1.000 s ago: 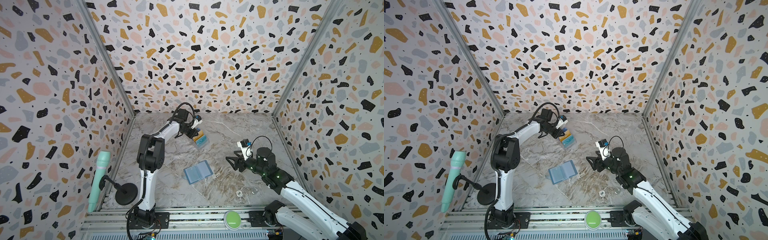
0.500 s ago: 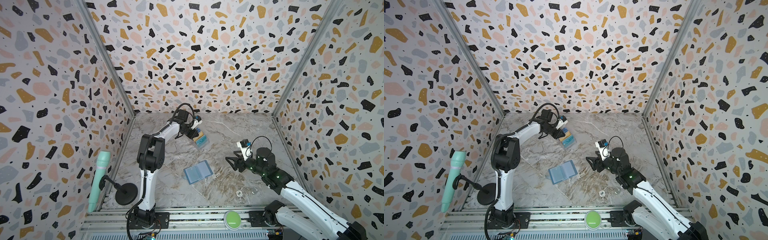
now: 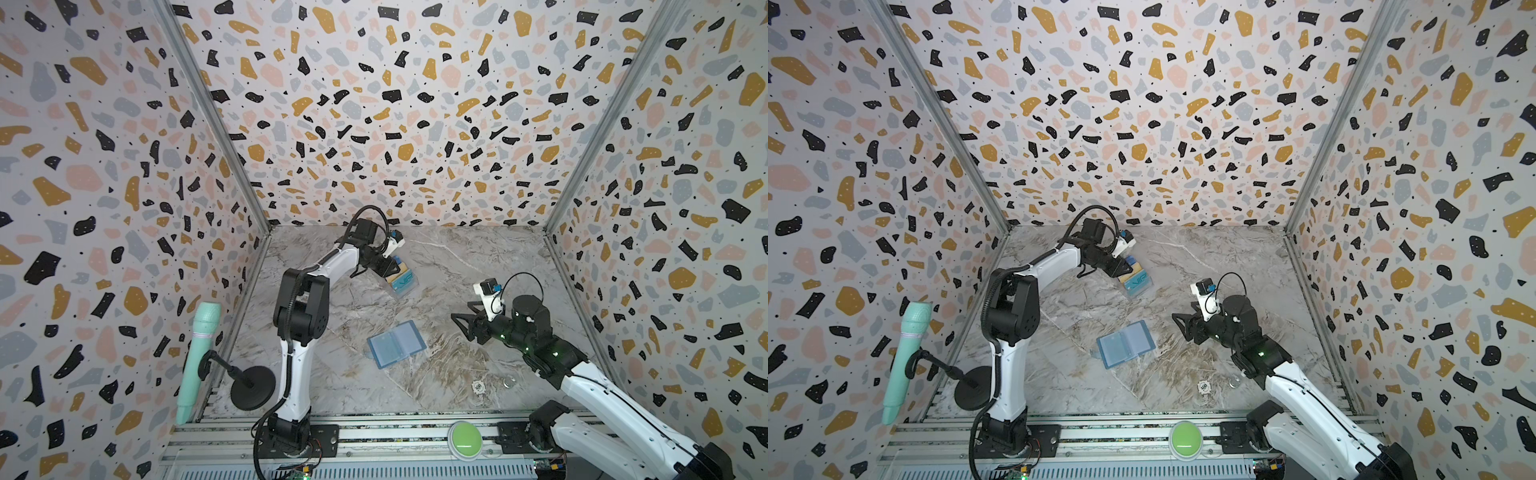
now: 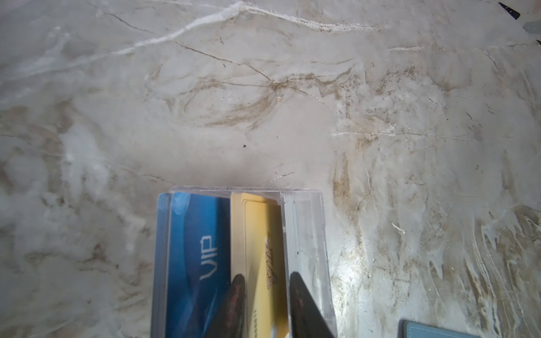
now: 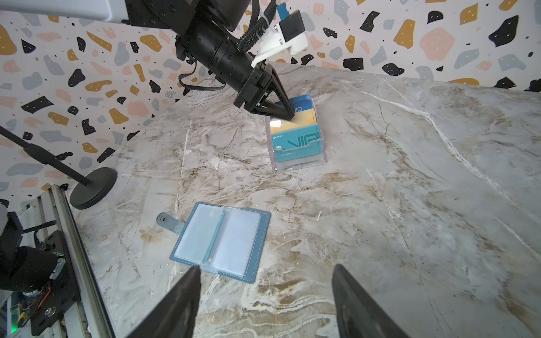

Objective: Take the credit cards out of the card holder

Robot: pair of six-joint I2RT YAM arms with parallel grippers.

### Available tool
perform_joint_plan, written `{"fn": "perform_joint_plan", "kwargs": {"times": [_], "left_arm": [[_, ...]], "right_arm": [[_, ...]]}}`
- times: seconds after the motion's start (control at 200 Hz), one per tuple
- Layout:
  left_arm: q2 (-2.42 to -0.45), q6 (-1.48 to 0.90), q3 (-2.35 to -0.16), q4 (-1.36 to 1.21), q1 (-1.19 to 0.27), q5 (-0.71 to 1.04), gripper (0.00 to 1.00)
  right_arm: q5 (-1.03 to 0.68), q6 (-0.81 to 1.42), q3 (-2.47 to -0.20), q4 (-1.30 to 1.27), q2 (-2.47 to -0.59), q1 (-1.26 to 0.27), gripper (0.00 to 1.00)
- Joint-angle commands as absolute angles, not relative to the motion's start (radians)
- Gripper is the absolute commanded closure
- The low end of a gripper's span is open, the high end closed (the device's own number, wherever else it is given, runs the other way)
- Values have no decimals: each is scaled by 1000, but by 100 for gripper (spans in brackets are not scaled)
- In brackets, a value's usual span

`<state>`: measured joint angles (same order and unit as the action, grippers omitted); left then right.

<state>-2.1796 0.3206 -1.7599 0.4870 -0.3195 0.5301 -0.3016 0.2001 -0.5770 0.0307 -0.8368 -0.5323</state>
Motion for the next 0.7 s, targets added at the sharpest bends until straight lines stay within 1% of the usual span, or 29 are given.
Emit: {"fn": "perform_joint_plan", "kwargs": {"times": [0.0, 0.135, 0.265, 0.37, 0.465, 0.616, 0.696], "left_arm": [[-2073, 279, -1732, 426, -309, 504, 68], [-1976, 225, -1667, 371, -310, 485, 66], [-1843, 165, -1542, 295, -309, 445, 64], [-1706, 104, -1381, 231, -311, 411, 60], [-1565, 34, -1222, 157, -311, 408, 60], [-1382, -65, -998, 90, -320, 438, 64], [-1315, -112, -902, 90, -341, 405, 66]], "right_arm": [[-297, 192, -574, 23, -831, -538, 29], [-296, 189, -578, 25, -839, -538, 29], [-296, 191, -580, 27, -842, -539, 29], [-302, 195, -587, 35, -855, -539, 29], [-313, 205, -608, 56, -881, -540, 29], [-376, 208, -651, 106, -942, -546, 30], [-400, 216, -664, 115, -971, -556, 30]]}}
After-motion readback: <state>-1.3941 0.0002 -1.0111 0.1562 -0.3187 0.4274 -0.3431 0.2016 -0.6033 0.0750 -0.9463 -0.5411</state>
